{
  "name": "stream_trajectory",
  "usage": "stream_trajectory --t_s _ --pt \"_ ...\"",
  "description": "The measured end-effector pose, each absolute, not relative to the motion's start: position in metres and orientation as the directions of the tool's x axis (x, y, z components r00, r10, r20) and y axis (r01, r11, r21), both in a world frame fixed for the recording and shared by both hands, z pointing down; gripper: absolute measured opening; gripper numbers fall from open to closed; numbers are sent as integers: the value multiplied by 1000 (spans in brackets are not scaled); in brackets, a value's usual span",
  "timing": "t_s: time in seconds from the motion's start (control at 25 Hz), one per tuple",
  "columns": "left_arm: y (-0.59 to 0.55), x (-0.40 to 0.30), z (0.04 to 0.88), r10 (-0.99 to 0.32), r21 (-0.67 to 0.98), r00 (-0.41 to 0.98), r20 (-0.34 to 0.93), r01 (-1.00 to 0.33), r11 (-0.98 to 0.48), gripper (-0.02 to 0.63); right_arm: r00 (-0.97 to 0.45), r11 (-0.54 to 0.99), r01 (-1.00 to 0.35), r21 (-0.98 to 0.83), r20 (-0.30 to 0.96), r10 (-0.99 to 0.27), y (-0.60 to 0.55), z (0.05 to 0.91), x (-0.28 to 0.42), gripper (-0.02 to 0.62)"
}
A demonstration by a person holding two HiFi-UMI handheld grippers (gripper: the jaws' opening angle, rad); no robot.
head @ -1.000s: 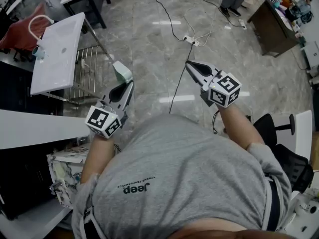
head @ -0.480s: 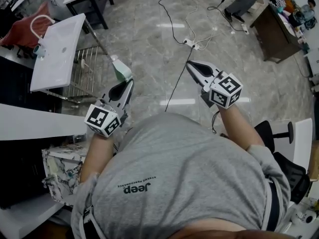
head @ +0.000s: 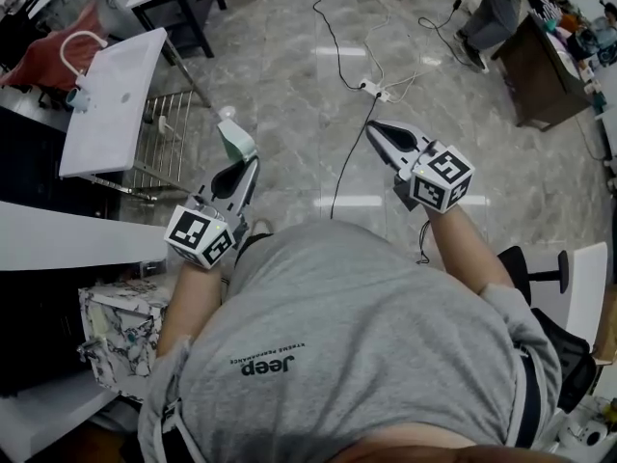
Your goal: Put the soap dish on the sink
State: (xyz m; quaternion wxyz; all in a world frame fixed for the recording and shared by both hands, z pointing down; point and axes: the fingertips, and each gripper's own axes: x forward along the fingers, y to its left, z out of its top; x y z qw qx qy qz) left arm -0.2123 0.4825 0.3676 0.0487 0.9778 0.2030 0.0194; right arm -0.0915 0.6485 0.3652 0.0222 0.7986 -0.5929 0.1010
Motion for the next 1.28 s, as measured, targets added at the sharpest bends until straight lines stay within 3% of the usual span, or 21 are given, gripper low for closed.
stream_trajectory --t_s 0.32,0.92,1.28 --pt "399 -155 387 426 121 905 6 422 -898 18 303 -324 -943 -71 213 -929 571 378 -38 52" --pt "118 38 358 539 18 840 60 539 -842 17 383 -401 -913 -74 185 -905 293 347 141 52" --pt "54 98 369 546 55 835 65 544 -837 18 397 -422 -903 -77 220 -891 236 347 206 52"
